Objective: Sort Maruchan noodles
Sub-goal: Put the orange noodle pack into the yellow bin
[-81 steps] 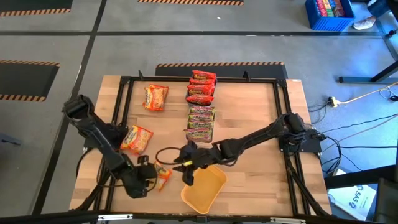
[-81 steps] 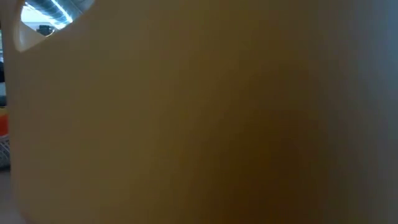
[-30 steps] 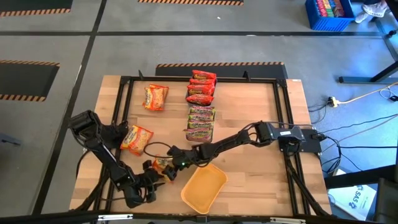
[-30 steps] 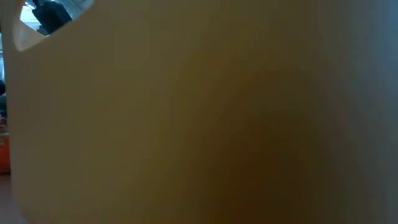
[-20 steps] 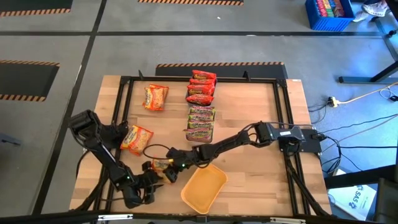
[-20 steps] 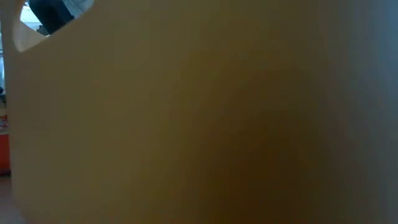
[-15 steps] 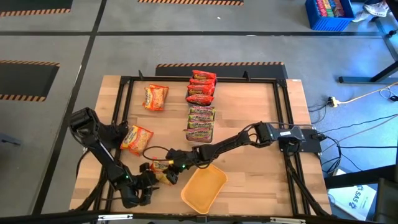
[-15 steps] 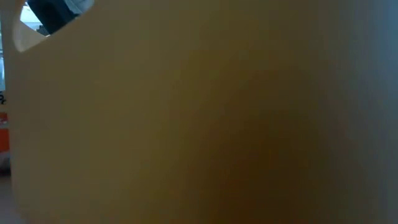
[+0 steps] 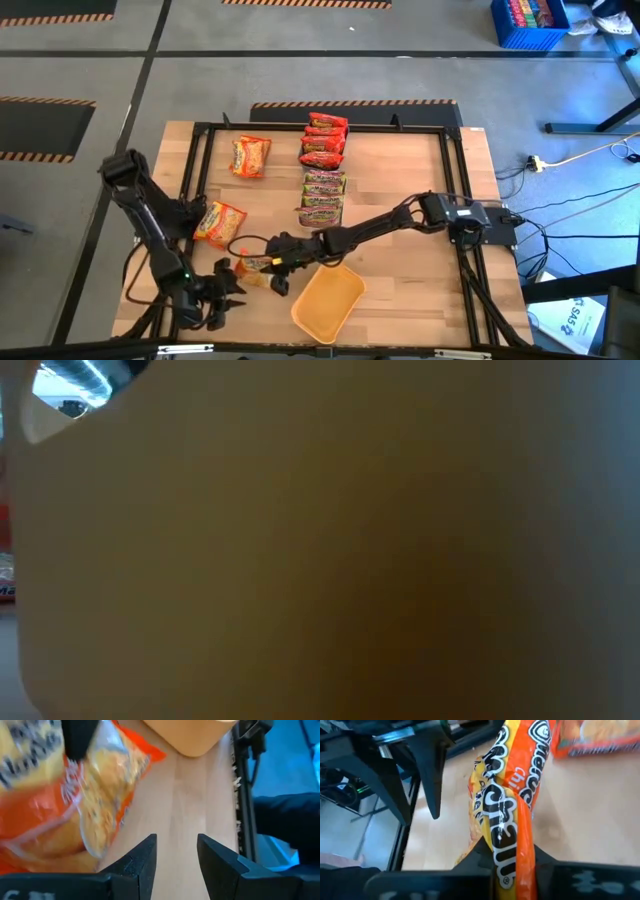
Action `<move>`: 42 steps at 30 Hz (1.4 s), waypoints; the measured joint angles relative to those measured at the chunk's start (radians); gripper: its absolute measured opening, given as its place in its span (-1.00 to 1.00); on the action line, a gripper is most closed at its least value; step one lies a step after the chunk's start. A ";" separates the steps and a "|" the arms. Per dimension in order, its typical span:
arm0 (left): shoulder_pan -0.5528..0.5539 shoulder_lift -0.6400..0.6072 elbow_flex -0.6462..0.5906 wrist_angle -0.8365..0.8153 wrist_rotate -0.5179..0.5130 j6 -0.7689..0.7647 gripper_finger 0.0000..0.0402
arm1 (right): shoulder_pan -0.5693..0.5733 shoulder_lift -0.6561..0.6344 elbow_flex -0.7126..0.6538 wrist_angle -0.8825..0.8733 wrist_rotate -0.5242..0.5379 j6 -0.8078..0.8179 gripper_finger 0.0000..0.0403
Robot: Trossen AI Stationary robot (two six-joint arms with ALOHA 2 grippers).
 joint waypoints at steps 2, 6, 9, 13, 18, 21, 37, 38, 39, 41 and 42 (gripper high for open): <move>-0.009 -0.015 0.000 0.001 -0.008 0.000 -0.33 | 0.006 -0.032 0.000 -0.043 0.012 -0.028 -0.97; -0.020 -0.031 0.000 0.017 -0.026 0.000 -0.33 | 0.036 -0.115 0.001 -0.199 0.090 -0.074 -0.97; -0.020 -0.031 0.000 0.032 -0.051 0.013 -0.33 | 0.080 -0.186 0.001 -0.331 0.171 -0.086 -0.97; -0.012 -0.031 0.000 0.050 -0.107 0.027 -0.33 | 0.150 -0.274 0.002 -0.473 0.270 -0.081 -0.97; 0.014 -0.031 0.000 0.077 -0.175 0.035 -0.33 | 0.251 -0.348 0.002 -0.694 0.352 0.025 -0.97; 0.041 -0.025 0.000 0.125 -0.191 0.075 -0.33 | 0.312 -0.372 0.002 -0.852 0.387 0.132 -0.97; 0.219 0.100 0.000 0.209 -0.089 0.182 -0.33 | 0.393 -0.368 -0.276 -0.873 0.645 0.417 -0.97; 0.227 0.117 0.000 0.213 -0.074 0.182 -0.33 | 0.389 -0.368 -0.298 -0.857 0.657 0.410 -0.97; 0.236 0.136 0.000 0.221 -0.065 0.180 -0.33 | 0.389 -0.367 -0.319 -0.846 0.671 0.400 -0.97; 0.252 0.175 0.000 0.263 -0.062 0.181 -0.33 | 0.380 -0.367 -0.357 -0.785 0.715 0.353 -0.97; 0.260 0.195 0.000 0.288 -0.062 0.181 -0.33 | 0.376 -0.367 -0.377 -0.747 0.731 0.317 -0.97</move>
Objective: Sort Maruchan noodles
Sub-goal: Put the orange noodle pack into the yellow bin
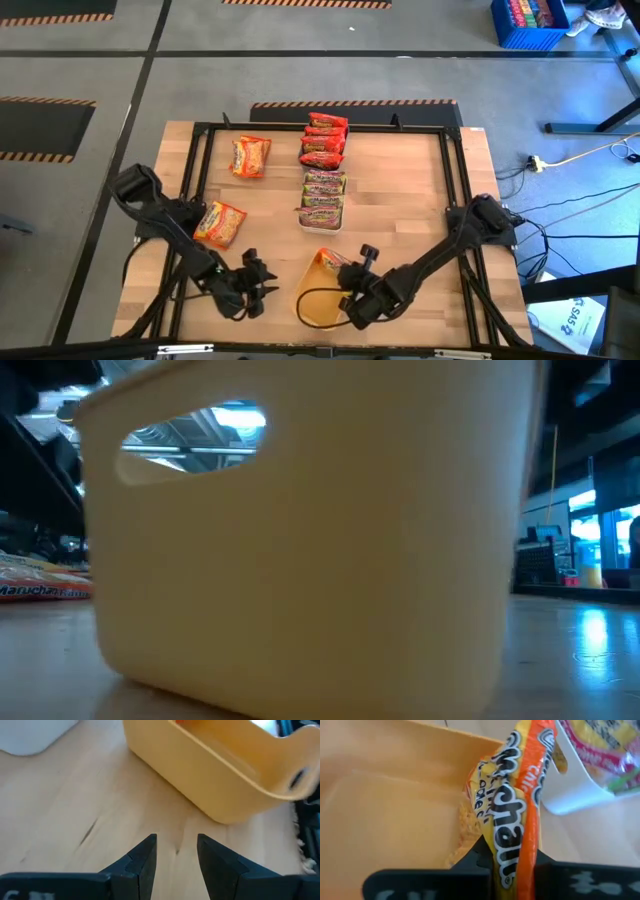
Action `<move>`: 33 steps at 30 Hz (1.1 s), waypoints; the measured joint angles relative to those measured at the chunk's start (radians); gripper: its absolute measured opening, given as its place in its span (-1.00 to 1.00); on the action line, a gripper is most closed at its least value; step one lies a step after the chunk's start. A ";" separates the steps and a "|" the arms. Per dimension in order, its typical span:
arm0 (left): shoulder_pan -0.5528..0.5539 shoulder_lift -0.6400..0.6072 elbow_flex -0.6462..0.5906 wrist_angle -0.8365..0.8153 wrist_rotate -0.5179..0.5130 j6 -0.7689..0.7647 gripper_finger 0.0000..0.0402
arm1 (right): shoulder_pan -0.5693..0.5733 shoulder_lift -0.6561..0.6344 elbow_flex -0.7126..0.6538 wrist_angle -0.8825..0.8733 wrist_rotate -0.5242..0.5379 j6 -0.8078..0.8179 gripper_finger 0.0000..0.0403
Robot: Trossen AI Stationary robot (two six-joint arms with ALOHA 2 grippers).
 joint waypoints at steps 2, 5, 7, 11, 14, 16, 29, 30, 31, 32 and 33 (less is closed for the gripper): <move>0.017 0.039 0.000 0.045 0.008 0.000 -0.33 | -0.012 0.000 -0.032 0.052 0.009 -0.082 -0.95; 0.043 0.088 0.000 0.113 0.045 0.006 -0.33 | -0.039 0.000 -0.077 0.162 0.010 -0.187 -0.94; 0.060 0.118 0.000 0.161 0.067 0.025 -0.33 | -0.057 0.000 -0.097 0.213 0.013 -0.241 -0.93; 0.087 0.160 0.000 0.284 0.101 0.063 -0.33 | -0.089 0.000 -0.110 0.241 0.007 -0.318 -0.93; 0.098 0.182 0.000 0.375 0.120 0.107 -0.33 | -0.107 0.000 -0.115 0.247 0.002 -0.370 -0.92; 0.107 0.183 0.000 0.386 0.142 0.132 -0.33 | -0.121 0.000 -0.115 0.247 -0.008 -0.374 -0.92; 0.112 0.183 0.000 0.379 0.187 0.155 -0.33 | -0.143 0.000 -0.069 0.215 0.021 -0.472 -0.24; 0.112 0.183 0.000 0.379 0.192 0.156 -0.33 | -0.143 0.000 -0.058 0.194 0.019 -0.480 -0.17; 0.112 0.183 0.000 0.378 0.196 0.157 -0.33 | -0.143 -0.002 -0.049 0.178 0.009 -0.483 -0.11; 0.112 0.183 0.000 0.378 0.202 0.157 -0.33 | -0.143 -0.003 -0.040 0.162 -0.006 -0.485 -0.05; 0.112 0.183 0.000 0.378 0.210 0.157 -0.33 | -0.143 -0.004 -0.031 0.147 -0.024 -0.487 0.00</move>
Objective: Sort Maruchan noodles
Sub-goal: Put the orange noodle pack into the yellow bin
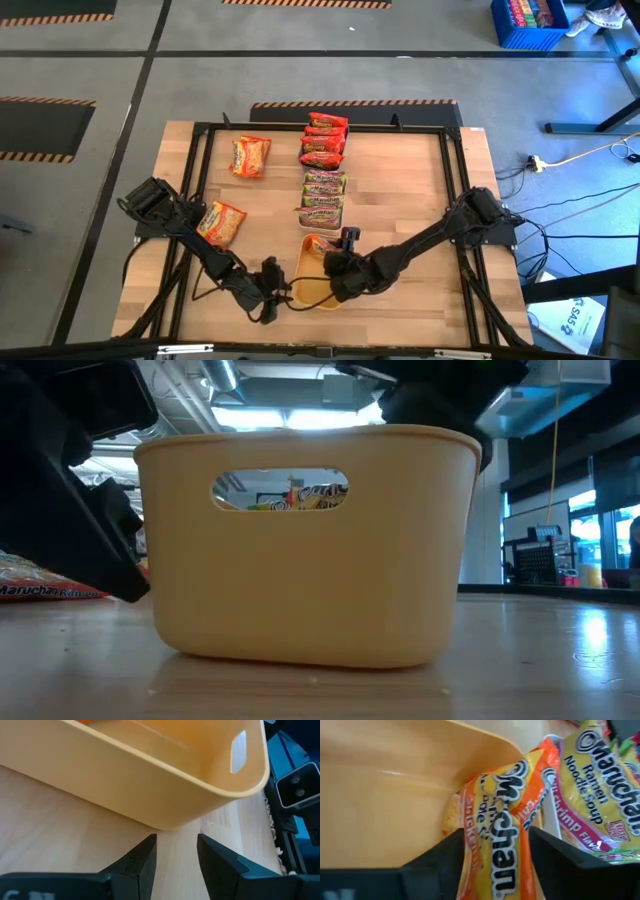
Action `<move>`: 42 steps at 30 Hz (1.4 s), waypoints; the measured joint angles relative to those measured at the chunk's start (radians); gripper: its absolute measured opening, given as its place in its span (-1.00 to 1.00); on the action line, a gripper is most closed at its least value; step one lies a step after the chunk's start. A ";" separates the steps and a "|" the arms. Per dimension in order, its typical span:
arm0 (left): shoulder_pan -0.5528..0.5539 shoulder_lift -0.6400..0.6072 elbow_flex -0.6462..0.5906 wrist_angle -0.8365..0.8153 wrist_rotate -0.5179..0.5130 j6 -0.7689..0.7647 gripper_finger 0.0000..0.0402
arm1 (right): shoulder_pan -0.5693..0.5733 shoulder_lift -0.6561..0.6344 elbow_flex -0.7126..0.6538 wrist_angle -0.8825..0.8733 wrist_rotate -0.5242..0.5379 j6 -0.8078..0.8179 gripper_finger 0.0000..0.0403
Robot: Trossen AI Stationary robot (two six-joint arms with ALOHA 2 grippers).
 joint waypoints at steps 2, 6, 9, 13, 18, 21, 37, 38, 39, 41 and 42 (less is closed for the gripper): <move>0.000 0.000 0.000 -0.004 0.013 0.001 -0.33 | 0.000 -0.007 0.021 -0.052 -0.033 -0.011 0.09; 0.000 -0.013 0.000 -0.043 0.030 0.016 -0.33 | 0.002 -0.012 0.093 -0.172 -0.073 0.003 0.18; 0.000 -0.059 0.000 -0.118 0.034 0.017 -0.33 | 0.002 -0.022 0.163 -0.255 -0.100 0.018 0.20; 0.006 -0.183 0.000 -0.294 0.060 -0.032 -0.33 | 0.024 -0.041 0.197 -0.254 -0.162 -0.065 0.18; 0.041 -0.382 0.001 -0.620 0.095 -0.175 -0.33 | 0.045 -0.071 0.155 -0.128 -0.159 -0.185 0.18; 0.092 -0.497 0.001 -0.871 0.096 -0.301 -0.33 | 0.023 -0.096 0.100 -0.014 -0.179 -0.269 0.18; 0.424 -0.604 -0.144 -1.374 0.155 -0.594 -0.33 | -0.153 -0.118 -0.073 0.291 -0.568 -0.385 0.18; 0.438 -0.605 -0.164 -1.350 0.167 -0.569 -0.33 | -0.151 -0.118 -0.081 0.306 -0.569 -0.385 0.18; 0.448 -0.605 -0.183 -1.326 0.175 -0.548 -0.33 | -0.151 -0.118 -0.088 0.314 -0.569 -0.385 0.18; 0.454 -0.605 -0.205 -1.271 0.186 -0.495 -0.33 | -0.150 -0.117 -0.101 0.332 -0.569 -0.384 0.18; 0.452 -0.605 -0.207 -1.232 0.196 -0.454 -0.33 | -0.150 -0.117 -0.105 0.347 -0.570 -0.380 0.18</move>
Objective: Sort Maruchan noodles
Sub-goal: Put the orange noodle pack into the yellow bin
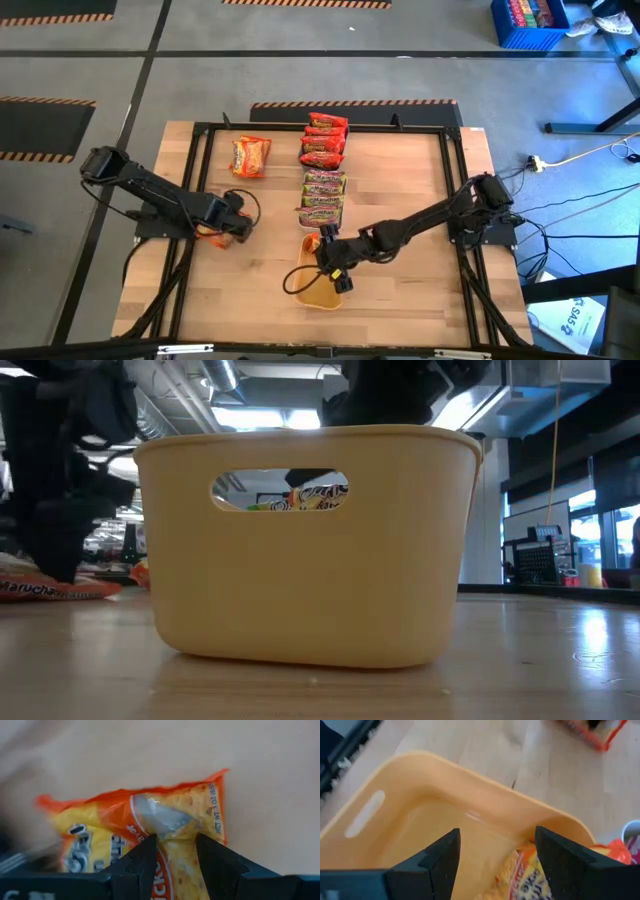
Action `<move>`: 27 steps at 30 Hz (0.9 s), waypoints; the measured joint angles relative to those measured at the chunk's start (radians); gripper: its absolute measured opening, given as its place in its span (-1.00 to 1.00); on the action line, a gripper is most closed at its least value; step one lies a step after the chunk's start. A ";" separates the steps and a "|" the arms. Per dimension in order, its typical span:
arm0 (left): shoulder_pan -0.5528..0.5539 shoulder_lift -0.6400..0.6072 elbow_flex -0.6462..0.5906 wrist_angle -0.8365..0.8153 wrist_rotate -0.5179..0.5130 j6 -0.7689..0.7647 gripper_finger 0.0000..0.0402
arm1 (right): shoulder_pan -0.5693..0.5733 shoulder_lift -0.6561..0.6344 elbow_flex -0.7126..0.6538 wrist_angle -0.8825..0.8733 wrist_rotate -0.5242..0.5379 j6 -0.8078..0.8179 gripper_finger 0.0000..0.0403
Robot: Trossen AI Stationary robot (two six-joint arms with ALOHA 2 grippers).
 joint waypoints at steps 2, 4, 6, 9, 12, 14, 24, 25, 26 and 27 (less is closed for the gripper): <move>-0.024 0.000 0.000 0.110 0.033 0.109 -0.33 | 0.000 0.000 -0.005 0.011 0.000 0.021 0.18; -0.058 0.000 0.000 0.213 0.064 0.213 -0.33 | 0.000 0.000 -0.006 0.007 0.000 0.044 0.18; -0.100 0.000 0.000 0.319 0.077 0.300 -0.33 | 0.000 0.000 -0.006 0.010 0.000 0.053 0.18; -0.179 0.001 0.000 0.435 0.084 0.392 -0.33 | 0.000 0.000 -0.006 0.016 0.000 0.084 0.18; -0.265 0.034 0.001 0.526 0.076 0.453 -0.33 | 0.000 0.000 -0.006 0.047 0.000 0.122 0.18; -0.326 0.074 0.000 0.552 0.072 0.476 -0.33 | 0.000 0.000 -0.006 0.066 0.000 0.140 0.18; -0.448 0.150 0.108 0.446 0.051 0.375 -0.33 | -0.001 0.000 -0.006 0.356 0.009 0.160 0.18; -0.447 0.133 0.135 0.389 0.017 0.337 -0.33 | -0.004 0.000 -0.005 0.392 0.009 0.162 0.18; -0.447 0.120 0.160 0.320 -0.020 0.292 -0.33 | -0.007 0.000 0.001 0.411 0.008 0.164 0.18; -0.446 0.112 0.177 0.249 -0.059 0.241 -0.33 | -0.011 0.004 0.012 0.416 0.009 0.175 0.18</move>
